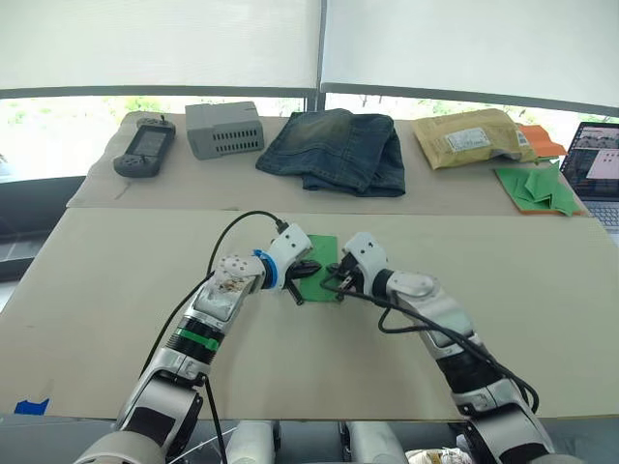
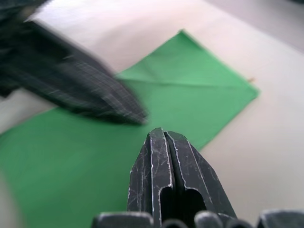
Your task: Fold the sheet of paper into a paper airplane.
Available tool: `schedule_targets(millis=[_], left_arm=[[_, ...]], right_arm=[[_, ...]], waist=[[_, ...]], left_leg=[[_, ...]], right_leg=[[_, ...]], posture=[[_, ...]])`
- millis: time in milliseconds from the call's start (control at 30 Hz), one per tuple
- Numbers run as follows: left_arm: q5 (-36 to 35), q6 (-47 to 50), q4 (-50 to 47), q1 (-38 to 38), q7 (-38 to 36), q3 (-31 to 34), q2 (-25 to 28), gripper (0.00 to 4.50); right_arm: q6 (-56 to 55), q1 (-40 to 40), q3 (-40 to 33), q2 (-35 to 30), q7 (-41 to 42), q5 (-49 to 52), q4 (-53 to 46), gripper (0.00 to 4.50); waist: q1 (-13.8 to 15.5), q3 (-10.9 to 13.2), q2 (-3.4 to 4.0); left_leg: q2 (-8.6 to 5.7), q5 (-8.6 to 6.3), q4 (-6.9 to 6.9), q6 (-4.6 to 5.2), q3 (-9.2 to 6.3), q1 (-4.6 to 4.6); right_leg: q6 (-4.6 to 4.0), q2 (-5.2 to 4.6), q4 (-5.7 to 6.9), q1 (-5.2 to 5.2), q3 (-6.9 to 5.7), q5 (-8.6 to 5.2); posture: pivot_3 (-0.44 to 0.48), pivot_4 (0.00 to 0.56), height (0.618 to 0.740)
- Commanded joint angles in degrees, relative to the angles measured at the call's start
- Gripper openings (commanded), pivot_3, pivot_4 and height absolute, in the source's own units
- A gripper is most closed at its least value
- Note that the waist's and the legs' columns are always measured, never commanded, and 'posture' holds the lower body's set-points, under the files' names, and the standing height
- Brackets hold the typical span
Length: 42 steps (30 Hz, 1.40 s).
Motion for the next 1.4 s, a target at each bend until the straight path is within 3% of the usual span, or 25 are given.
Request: schedule_targets(millis=[33,533,800,933,1067,1400], left_arm=[[1.3,1.8,-0.8,1.9,-0.3,-1.6,0.3,0.0],[1.0,4.7,-3.4,4.0,1.3,-1.4,0.0,0.0],[0.7,5.4,-4.7,5.0,1.8,-1.4,-0.5,0.0],[0.7,5.3,-4.4,4.9,1.9,-1.3,-0.6,0.0],[0.8,5.1,-3.9,4.6,1.9,-1.3,-0.7,0.0],[0.9,4.8,-2.8,3.8,2.1,-1.1,-1.3,0.0]], right_arm=[[-5.2,-4.0,-0.4,0.9,-0.6,-2.2,10.0,0.04],[-22.4,-12.4,-7.1,6.3,-1.3,-0.5,34.7,0.04],[-26.9,-12.2,-8.6,6.9,-1.2,-1.4,38.6,0.04],[-25.5,-10.0,-6.3,6.1,4.0,-1.7,35.2,0.04],[-18.7,-5.1,-3.4,4.5,12.9,-0.2,25.5,0.04],[-8.8,5.0,0.6,-0.9,21.0,1.1,5.7,0.04]], waist=[[-0.1,0.0,-0.01],[-1.2,-0.1,0.08],[-1.2,-0.2,0.24],[-1.2,-0.2,0.25],[-1.2,-0.3,0.31],[-1.1,-0.7,0.56]], left_leg=[[0.01,0.0,0.0,0.0,0.01,0.03],[0.03,0.0,-0.06,0.0,-0.21,0.14],[0.03,0.0,-0.08,0.0,-0.33,0.14],[0.02,-0.01,-0.08,0.0,-0.34,0.14],[0.01,-0.02,-0.1,0.01,-0.34,0.13],[-0.04,-0.03,-0.12,0.02,-0.33,0.17]], right_leg=[[-0.07,0.01,0.0,0.03,-0.01,0.04],[-0.16,-0.01,0.04,0.09,0.01,0.09],[-0.16,-0.03,0.04,0.1,0.03,0.09],[-0.15,-0.04,0.03,0.1,0.03,0.09],[-0.13,-0.03,0.0,0.1,0.02,0.08],[0.28,-0.03,-0.01,0.14,0.03,-0.18]], posture=[[0.0,0.15,0.728],[0.0,0.15,0.728],[0.0,0.15,0.728],[0.0,0.15,0.728],[0.0,0.15,0.728],[0.0,0.15,0.728]])
